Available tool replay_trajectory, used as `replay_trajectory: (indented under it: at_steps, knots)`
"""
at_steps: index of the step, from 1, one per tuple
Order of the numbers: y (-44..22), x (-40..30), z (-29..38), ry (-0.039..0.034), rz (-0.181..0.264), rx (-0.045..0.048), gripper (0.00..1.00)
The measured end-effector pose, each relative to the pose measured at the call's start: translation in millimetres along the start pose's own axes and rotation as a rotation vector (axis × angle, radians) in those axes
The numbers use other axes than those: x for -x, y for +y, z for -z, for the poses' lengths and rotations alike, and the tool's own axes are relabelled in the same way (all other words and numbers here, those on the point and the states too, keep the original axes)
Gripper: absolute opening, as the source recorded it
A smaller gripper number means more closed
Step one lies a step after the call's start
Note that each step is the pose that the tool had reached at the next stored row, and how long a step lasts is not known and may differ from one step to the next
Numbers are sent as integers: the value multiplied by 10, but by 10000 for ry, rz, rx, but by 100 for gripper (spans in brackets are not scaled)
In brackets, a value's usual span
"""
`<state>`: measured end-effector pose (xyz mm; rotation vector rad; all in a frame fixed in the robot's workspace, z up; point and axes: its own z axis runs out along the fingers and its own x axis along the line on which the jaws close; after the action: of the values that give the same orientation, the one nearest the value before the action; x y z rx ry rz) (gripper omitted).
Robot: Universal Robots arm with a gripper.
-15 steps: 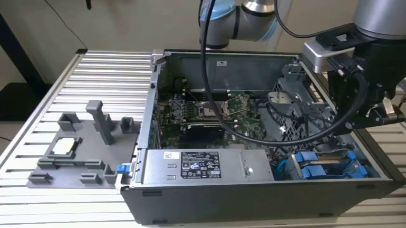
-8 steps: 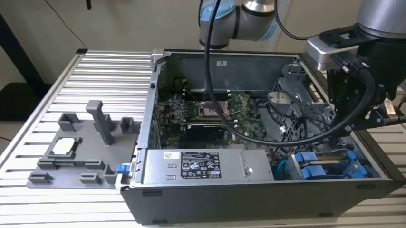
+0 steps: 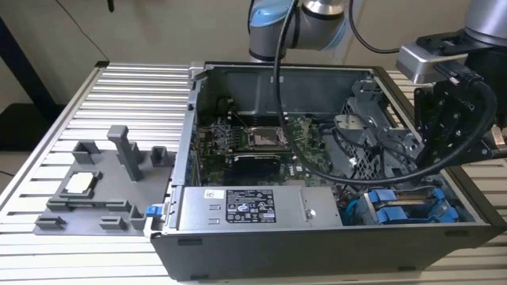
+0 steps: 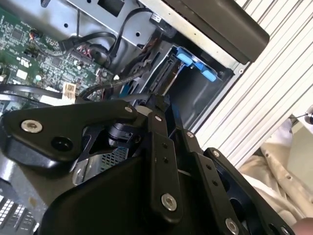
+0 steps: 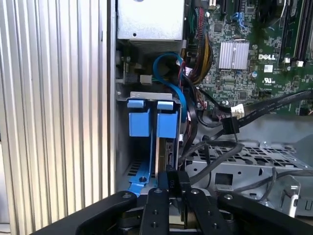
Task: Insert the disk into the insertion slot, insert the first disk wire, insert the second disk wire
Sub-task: 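Insert the first disk wire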
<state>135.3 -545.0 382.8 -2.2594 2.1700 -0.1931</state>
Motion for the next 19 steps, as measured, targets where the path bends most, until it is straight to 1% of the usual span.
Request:
replay_trajectory:
  at_steps: [5,8,9,11,12,13,15,17,19]
  knots:
    - [-123,-4,-15,126,55,506,19]
    - [-192,-8,-23,184,89,819,19]
    - [-210,-8,-26,198,99,914,19]
    - [-235,-9,-31,224,121,1139,19]
    - [-241,-9,-36,230,130,1223,19]
    - [-243,-9,-40,239,136,1291,19]
    - [-246,-8,-50,261,147,1385,19]
    - [-249,-8,-66,261,155,1465,19]
    - [-251,-6,-87,260,161,1526,19]
